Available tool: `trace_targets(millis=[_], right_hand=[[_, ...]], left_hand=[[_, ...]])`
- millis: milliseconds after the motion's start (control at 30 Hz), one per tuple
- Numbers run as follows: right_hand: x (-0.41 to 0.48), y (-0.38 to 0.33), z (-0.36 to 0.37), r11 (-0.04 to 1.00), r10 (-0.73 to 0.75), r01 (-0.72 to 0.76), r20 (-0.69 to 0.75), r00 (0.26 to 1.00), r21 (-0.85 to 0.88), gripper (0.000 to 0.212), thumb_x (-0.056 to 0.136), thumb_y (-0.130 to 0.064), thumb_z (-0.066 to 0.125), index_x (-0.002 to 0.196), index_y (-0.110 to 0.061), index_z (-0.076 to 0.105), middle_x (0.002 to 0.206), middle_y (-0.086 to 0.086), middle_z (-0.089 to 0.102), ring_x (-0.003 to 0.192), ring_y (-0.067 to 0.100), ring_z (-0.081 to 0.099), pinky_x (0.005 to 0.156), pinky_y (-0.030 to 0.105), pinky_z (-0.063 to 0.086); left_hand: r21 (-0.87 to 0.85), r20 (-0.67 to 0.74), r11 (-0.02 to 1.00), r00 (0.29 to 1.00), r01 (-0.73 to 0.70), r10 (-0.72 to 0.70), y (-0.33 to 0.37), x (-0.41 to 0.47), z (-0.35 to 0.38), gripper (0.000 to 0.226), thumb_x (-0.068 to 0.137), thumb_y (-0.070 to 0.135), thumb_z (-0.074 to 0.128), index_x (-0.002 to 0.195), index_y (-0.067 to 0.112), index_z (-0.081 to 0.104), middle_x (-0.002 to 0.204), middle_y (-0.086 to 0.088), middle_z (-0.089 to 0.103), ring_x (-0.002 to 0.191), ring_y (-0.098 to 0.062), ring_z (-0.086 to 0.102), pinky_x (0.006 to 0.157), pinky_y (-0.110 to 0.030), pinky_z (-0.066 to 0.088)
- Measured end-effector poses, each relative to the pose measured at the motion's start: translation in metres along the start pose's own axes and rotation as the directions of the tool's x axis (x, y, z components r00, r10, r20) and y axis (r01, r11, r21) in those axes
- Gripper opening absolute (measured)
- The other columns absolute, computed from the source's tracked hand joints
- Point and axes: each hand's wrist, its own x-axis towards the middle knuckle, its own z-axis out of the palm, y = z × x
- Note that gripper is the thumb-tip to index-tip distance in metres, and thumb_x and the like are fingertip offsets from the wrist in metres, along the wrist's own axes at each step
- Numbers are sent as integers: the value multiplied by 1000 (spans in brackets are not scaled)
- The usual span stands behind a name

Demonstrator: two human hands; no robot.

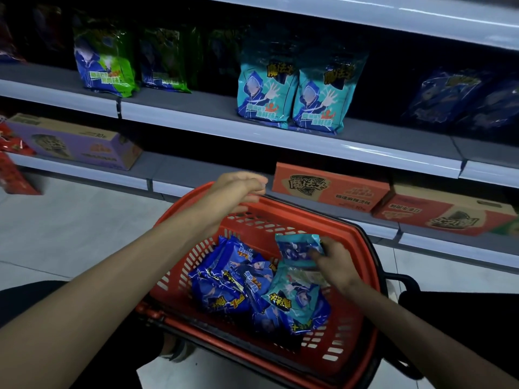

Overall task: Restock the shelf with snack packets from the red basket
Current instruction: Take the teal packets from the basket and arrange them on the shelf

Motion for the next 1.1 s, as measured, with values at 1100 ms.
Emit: trace_targets(millis=[1100], right_hand=[[-71,-62,-62,191,-921,640,89,378,-744,72,81,-13,85,145,-16,54,143,18,53,135,36,47,114,44,37]], left_hand=[[-407,144,856,948,319,-285,2,-28,8,32,90,12,76,120,2,70,115,-15,78,105,-26,77,82,-31,65]])
